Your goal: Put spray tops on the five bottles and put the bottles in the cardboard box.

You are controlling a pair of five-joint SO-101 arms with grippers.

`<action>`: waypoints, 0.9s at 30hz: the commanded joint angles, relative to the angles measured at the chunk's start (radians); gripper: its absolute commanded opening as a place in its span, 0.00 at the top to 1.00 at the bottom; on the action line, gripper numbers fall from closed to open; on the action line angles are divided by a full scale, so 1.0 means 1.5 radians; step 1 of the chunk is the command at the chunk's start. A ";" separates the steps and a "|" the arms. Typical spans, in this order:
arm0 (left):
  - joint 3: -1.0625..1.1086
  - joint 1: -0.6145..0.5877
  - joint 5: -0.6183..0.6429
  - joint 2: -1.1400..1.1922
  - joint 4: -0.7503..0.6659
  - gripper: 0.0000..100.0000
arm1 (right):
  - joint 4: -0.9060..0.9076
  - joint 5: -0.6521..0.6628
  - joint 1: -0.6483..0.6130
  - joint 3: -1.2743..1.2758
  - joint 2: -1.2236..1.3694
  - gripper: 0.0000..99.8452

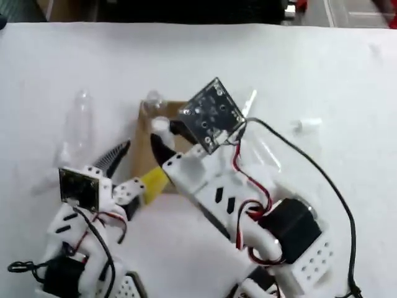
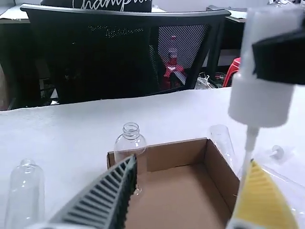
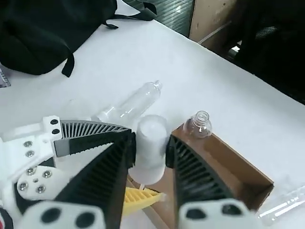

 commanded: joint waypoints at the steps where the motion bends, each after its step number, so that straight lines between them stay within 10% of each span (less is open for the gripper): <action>1: -0.006 -0.012 -0.005 0.001 -0.019 0.68 | -0.005 0.009 0.012 -0.008 -0.015 0.98; 17: -0.073 0.009 -0.095 0.001 0.099 0.67 | -0.304 0.007 0.121 -0.012 0.145 0.98; 27: -0.081 -0.263 -0.076 0.001 0.018 0.68 | -0.418 0.009 0.137 -0.044 0.210 0.98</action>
